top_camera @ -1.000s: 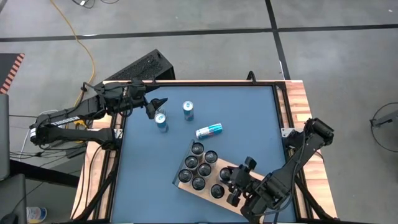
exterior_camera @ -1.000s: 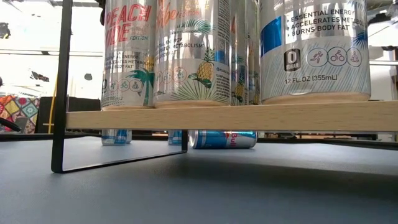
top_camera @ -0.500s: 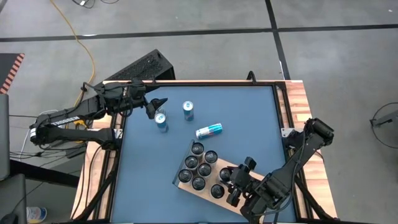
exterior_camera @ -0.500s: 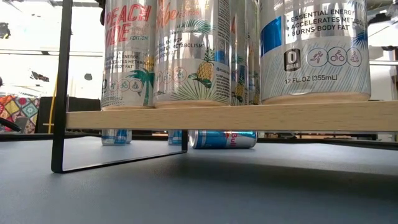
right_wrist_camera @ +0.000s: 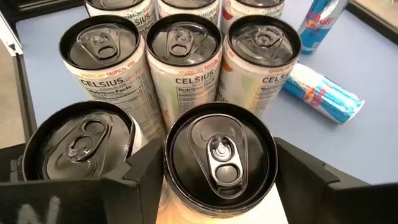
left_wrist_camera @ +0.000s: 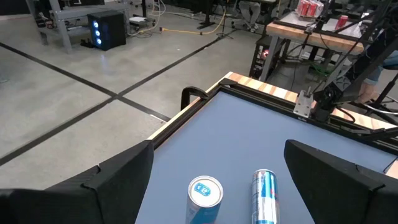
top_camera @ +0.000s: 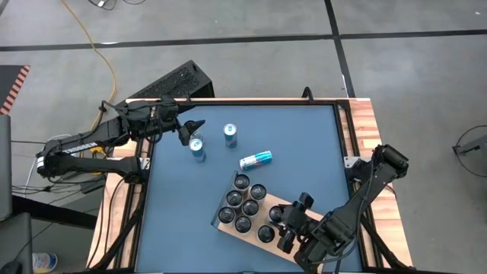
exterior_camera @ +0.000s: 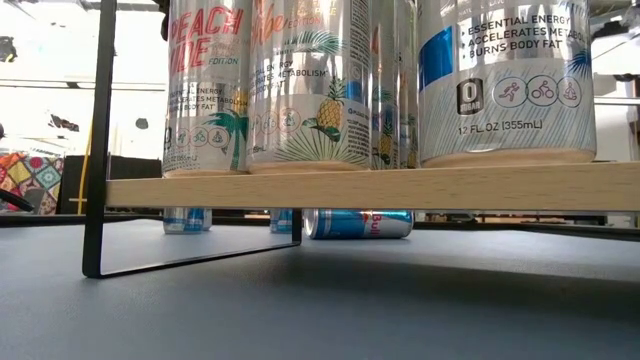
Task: Place canned beverage on shelf
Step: Put the top white blue soda can aligned with the other white blue soda can on the shelf
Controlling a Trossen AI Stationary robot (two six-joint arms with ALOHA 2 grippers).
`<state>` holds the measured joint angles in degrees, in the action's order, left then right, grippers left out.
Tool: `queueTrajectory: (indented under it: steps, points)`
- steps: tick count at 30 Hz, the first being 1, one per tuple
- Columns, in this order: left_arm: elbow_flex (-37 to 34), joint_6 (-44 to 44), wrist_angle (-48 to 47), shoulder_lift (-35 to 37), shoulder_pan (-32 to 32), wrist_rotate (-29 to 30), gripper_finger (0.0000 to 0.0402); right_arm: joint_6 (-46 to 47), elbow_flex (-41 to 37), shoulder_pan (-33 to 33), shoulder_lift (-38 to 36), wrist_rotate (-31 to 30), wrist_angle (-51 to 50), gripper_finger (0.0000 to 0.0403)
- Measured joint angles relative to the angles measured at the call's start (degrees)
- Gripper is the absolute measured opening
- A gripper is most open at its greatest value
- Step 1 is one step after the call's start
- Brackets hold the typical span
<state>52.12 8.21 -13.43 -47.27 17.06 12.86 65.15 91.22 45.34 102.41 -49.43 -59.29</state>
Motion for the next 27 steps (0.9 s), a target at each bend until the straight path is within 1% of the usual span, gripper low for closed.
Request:
queueTrajectory:
  steps: [10, 19, 27]
  points:
    - [0.0, -0.02, 0.0, 0.0, 0.0, 0.0, 0.0348, 0.8, 0.0, 0.0, 0.0, 0.59, -0.17, 0.0247]
    - [0.0, -0.02, 0.0, 0.0, 0.0, 0.0, 0.0348, 0.87, 0.0, -0.13, 0.0, 1.18, -0.02, 0.0278]
    - [0.0, -0.02, 0.0, 0.0, 0.02, 0.0, 0.0348, 0.74, 0.0, -0.11, 0.0, 0.27, -0.17, 0.0282]
